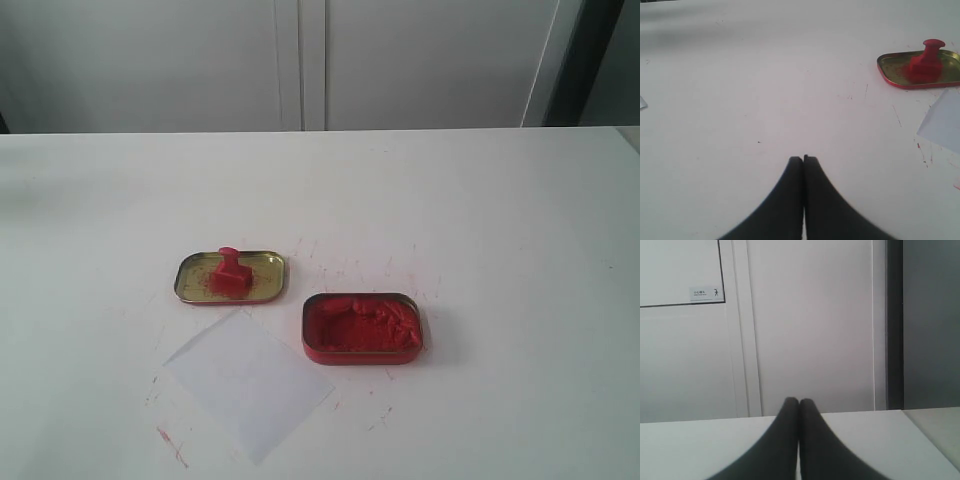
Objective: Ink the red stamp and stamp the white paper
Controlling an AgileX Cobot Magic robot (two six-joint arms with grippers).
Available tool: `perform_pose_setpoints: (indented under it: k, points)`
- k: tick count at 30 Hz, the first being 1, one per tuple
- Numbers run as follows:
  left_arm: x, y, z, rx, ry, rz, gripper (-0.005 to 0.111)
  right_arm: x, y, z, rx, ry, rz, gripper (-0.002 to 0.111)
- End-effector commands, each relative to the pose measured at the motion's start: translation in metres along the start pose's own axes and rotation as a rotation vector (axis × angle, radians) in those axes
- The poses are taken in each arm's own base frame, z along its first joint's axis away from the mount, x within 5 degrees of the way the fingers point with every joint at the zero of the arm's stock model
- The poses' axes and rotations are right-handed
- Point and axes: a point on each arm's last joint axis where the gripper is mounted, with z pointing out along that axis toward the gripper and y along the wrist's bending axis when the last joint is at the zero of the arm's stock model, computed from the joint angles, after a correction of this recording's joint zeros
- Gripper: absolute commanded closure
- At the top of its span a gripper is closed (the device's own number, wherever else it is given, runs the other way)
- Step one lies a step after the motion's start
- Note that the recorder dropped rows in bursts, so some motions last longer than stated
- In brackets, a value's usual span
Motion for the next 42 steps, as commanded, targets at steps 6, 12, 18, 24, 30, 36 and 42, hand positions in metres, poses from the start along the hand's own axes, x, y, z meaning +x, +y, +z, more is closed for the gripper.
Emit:
perform_pose_setpoints:
  k: [6,12,18,24,30,36,42]
  points:
    - [0.001,0.000,0.000,0.000,-0.002,-0.012,0.107,-0.001,0.000,0.000,-0.003,-0.027,0.005,0.108]
    - [0.001,0.000,0.000,0.000,-0.002,-0.012,0.107,0.000,0.000,0.000,-0.003,-0.022,0.005,0.108]
    - [0.001,0.000,0.000,0.000,-0.002,-0.012,0.107,0.004,0.000,0.000,0.003,0.030,0.005,0.108]
    - [0.001,0.000,0.000,0.000,-0.002,-0.012,0.107,-0.009,0.001,-0.001,0.006,0.054,0.005,0.108]
    - [0.001,0.000,0.000,0.000,-0.002,-0.012,0.107,-0.022,0.002,-0.002,0.013,0.108,-0.021,0.108]
    - [0.001,0.000,0.000,0.000,-0.002,-0.012,0.107,-0.036,0.003,-0.002,0.016,0.121,-0.027,0.108]
    - [0.001,0.000,0.000,0.000,-0.002,-0.012,0.107,-0.045,0.004,0.008,0.032,0.255,-0.029,0.108]
